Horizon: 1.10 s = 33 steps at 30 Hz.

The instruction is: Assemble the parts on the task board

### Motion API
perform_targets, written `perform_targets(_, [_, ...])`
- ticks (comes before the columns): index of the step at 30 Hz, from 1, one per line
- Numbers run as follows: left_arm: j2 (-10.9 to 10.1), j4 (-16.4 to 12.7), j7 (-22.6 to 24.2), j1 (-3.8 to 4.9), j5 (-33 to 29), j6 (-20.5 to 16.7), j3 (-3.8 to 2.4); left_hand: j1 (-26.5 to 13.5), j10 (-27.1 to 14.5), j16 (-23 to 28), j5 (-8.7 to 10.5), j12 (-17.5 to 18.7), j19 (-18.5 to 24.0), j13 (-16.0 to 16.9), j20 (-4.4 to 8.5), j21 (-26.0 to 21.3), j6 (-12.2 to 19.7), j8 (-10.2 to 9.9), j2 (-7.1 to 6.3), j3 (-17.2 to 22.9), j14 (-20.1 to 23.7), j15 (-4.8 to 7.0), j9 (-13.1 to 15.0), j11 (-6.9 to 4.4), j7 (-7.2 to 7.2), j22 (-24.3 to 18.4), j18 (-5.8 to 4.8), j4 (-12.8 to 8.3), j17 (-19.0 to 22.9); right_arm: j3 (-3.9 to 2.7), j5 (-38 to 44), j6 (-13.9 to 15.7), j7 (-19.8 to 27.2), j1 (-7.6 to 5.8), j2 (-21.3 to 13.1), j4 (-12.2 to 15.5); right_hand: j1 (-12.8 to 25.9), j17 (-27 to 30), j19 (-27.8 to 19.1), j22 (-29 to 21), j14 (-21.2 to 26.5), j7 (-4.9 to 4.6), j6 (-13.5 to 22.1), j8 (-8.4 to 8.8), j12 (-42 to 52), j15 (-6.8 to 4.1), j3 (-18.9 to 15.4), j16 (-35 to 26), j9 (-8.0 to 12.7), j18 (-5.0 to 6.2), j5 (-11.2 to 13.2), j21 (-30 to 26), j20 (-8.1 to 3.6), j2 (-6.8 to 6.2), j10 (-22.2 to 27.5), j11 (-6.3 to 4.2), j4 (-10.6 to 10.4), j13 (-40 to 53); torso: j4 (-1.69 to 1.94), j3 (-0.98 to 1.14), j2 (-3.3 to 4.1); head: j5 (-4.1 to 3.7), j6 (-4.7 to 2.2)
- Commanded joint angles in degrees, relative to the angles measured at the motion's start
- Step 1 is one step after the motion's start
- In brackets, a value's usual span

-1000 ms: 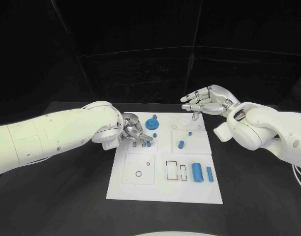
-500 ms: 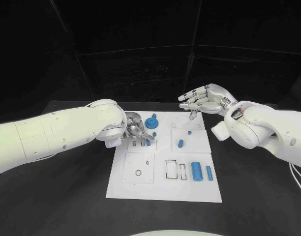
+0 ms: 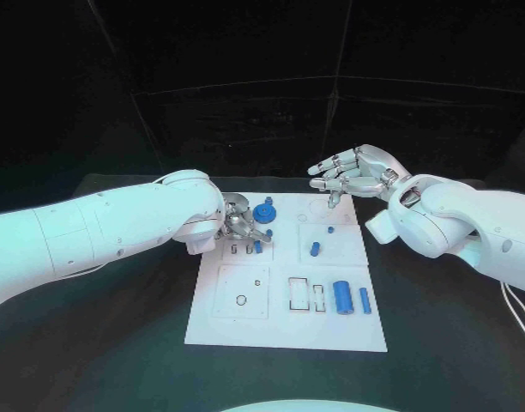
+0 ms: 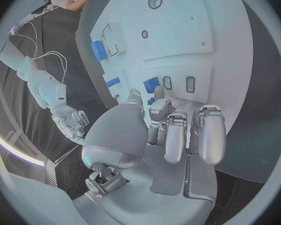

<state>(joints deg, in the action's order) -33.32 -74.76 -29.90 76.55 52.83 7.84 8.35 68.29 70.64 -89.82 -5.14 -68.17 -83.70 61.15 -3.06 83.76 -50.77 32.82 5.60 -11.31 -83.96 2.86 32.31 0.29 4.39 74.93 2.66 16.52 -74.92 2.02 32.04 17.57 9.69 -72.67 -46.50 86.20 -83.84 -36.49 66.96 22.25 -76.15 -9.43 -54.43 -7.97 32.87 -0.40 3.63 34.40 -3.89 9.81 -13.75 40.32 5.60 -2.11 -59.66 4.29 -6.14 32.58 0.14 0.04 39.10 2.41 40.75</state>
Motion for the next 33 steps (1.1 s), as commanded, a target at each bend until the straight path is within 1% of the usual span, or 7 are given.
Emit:
perform_targets(1, [0.21,0.15,-0.52,0.12,0.64,1.26,0.0,0.62,0.31,-0.18,0.16,-0.38,-2.06,0.06,0.12,0.36,0.47,0.3,0.16,-0.14,-6.04,0.45,0.26,0.02,0.01,3.97,-0.4,-0.45,-15.08,-0.03,0.57,-0.6,0.11,-0.12,0.11,-0.01,0.13,-0.1,0.19,-0.05,0.04,0.0,0.24,-0.06,0.38,0.28,-0.24,-0.25,-0.08,0.66,-0.4,-0.29,0.04,-0.63,0.39,0.11,-0.2,-0.09,0.0,-0.03,-0.01,0.02,0.21])
perform_targets(18, [0.61,0.13,-0.58,0.13,1.43,1.52,0.01,2.68,0.45,-0.18,0.12,-0.75,-2.12,0.27,0.2,0.46,0.66,1.2,-0.01,0.11,-6.04,0.54,1.37,-0.1,-0.13,4.24,-0.44,-1.41,-15.08,-0.03,0.82,-1.26,-0.02,-0.11,0.52,0.0,0.25,-0.14,0.18,-0.13,0.12,-0.02,0.27,-0.13,0.46,0.32,-0.27,-0.31,-0.09,0.65,-0.47,-0.43,0.08,-0.63,0.49,0.14,-0.28,-0.15,0.01,-0.05,0.0,-0.21,0.55])
perform_targets(21, [0.67,0.12,-0.58,0.13,1.46,1.44,0.0,2.75,0.47,-0.18,0.12,-0.78,-2.12,0.3,0.2,0.46,0.66,1.24,-0.02,0.12,-6.04,0.55,1.42,-0.1,-0.14,4.23,-0.44,-1.45,-15.08,-0.02,0.92,-1.34,-0.06,-0.11,0.56,-0.03,0.25,-0.14,0.18,-0.13,0.12,-0.02,0.27,-0.13,0.46,0.32,-0.27,-0.31,-0.09,0.65,-0.47,-0.43,0.08,-0.63,0.49,0.14,-0.28,-0.15,0.01,-0.09,0.03,-0.26,0.57])
perform_targets(25, [0.72,0.12,-0.57,0.13,1.48,1.43,0.0,3.1,0.53,-0.18,0.11,-0.86,-2.12,0.35,0.23,0.46,0.65,1.41,-0.03,0.2,-6.04,0.58,1.62,-0.14,-0.18,4.25,-0.44,-1.65,-15.08,-0.02,1.34,-1.42,-0.18,-0.11,0.57,-0.07,0.25,-0.14,0.18,-0.13,0.12,-0.02,0.27,-0.13,0.46,0.32,-0.27,-0.31,-0.09,0.65,-0.47,-0.43,0.08,-0.63,0.49,0.14,-0.28,-0.15,0.0,-0.01,0.02,-0.2,0.72])
perform_targets(33, [0.78,0.18,-0.54,0.16,1.49,1.56,0.0,4.55,0.78,-0.18,0.03,-1.07,-2.1,0.49,0.36,0.43,0.56,2.01,0.75,1.11,-6.04,0.73,2.34,-0.33,-0.39,4.27,-0.43,-2.42,-15.08,-0.02,2.12,-1.45,-0.42,-0.11,0.64,-0.01,0.26,-0.15,0.17,-0.16,0.15,-0.02,0.28,-0.16,0.5,0.32,-0.27,-0.33,-0.1,0.66,-0.52,-0.49,0.09,-0.61,0.54,0.14,-0.3,-0.17,-0.07,-0.01,0.01,-0.27,0.96])
